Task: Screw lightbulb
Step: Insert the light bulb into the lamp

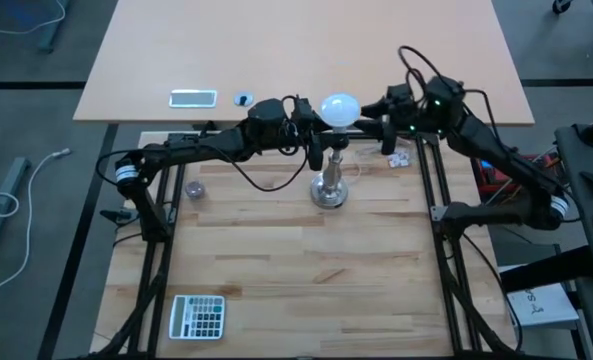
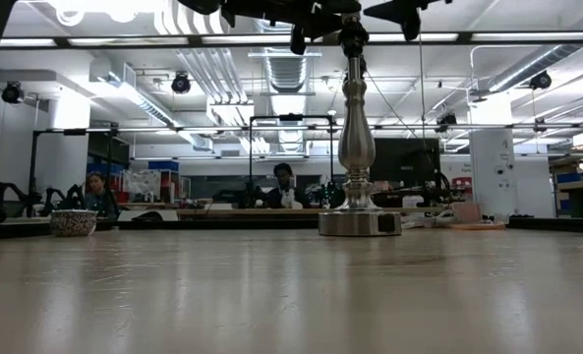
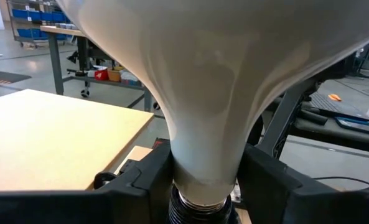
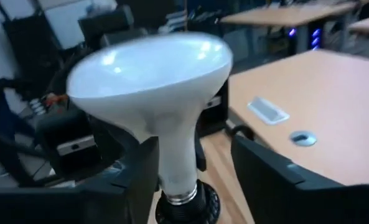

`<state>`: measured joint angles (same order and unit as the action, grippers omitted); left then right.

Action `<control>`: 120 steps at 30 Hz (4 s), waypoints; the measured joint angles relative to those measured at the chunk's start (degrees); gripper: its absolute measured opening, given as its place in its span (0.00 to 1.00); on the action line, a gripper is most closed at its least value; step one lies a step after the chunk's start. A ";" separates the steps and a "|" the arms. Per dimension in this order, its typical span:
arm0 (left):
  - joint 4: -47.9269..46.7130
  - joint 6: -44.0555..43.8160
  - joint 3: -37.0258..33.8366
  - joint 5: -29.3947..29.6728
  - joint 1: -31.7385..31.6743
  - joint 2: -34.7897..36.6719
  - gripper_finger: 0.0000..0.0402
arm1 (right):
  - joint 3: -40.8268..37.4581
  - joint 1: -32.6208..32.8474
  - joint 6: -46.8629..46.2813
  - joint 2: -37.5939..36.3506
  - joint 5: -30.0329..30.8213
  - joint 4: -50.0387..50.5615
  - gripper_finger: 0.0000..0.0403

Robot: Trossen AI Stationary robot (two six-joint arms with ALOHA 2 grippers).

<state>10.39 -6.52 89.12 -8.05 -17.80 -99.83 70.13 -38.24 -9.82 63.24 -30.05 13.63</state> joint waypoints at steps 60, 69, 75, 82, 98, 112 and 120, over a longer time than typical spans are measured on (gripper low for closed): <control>-12.53 3.10 6.63 0.15 -0.02 0.61 0.36 | 3.39 2.12 8.63 4.67 -4.50 2.31 0.27; -14.23 5.47 8.83 0.07 -0.23 0.81 0.34 | 3.32 2.10 8.74 2.79 -3.96 2.89 0.12; -14.42 4.92 8.72 0.06 -0.39 0.76 0.34 | 3.32 2.08 9.06 0.95 -0.73 3.01 0.04; -12.60 3.82 8.48 -2.16 -0.50 -1.99 0.34 | 3.32 2.08 9.48 -1.15 5.12 4.40 0.00; -17.09 3.23 10.33 -1.53 -0.35 -2.47 0.37 | 3.94 2.08 7.83 -3.40 12.78 1.22 0.00; -17.83 3.09 10.62 -1.48 -0.35 -2.51 0.38 | 9.57 2.08 3.57 4.79 -2.01 -3.25 0.00; -18.78 1.91 10.60 -1.58 -0.33 -1.30 0.41 | 12.43 2.03 11.34 4.69 -1.25 7.31 0.00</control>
<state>-8.39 -4.61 99.72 -9.63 -18.13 -101.13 82.57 -36.21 1.52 67.94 -31.30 20.94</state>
